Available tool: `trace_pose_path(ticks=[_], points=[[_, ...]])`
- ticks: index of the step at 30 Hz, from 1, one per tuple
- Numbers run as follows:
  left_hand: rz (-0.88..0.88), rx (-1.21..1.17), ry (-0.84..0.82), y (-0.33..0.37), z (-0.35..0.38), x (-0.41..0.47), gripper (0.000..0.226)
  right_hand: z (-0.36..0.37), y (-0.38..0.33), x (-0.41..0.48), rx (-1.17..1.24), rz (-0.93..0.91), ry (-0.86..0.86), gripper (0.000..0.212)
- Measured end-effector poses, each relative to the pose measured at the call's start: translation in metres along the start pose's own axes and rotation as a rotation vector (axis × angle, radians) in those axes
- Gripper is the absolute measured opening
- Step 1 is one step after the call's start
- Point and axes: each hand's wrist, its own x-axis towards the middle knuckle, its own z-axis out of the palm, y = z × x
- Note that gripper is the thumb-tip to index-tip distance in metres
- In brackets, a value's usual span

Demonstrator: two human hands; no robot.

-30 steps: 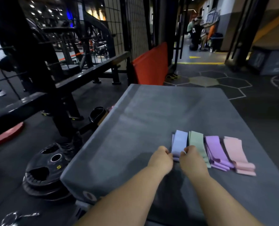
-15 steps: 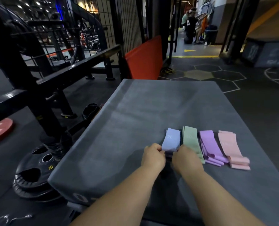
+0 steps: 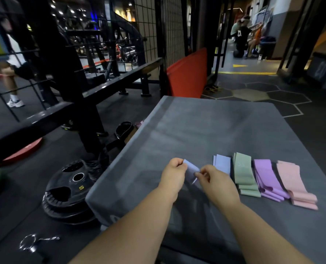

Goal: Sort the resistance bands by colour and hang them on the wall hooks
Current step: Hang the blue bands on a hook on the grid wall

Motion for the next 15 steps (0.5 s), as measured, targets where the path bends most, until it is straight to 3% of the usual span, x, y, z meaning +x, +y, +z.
trace_pose_path(ticks=[6, 11, 15], points=[[0.018, -0.01, 0.006, 0.009, -0.05, -0.011, 0.018, 0.014, -0.022, -0.005, 0.072, -0.286, -0.084, 0.029], [0.041, -0.043, 0.047, 0.021, -0.091, -0.022, 0.011, 0.011, -0.052, -0.012, 0.206, -0.349, -0.001, 0.022], [0.09, 0.032, -0.002, 0.037, -0.123, -0.04, 0.01, 0.004, -0.089, -0.02, 0.273, -0.429, -0.093, 0.052]])
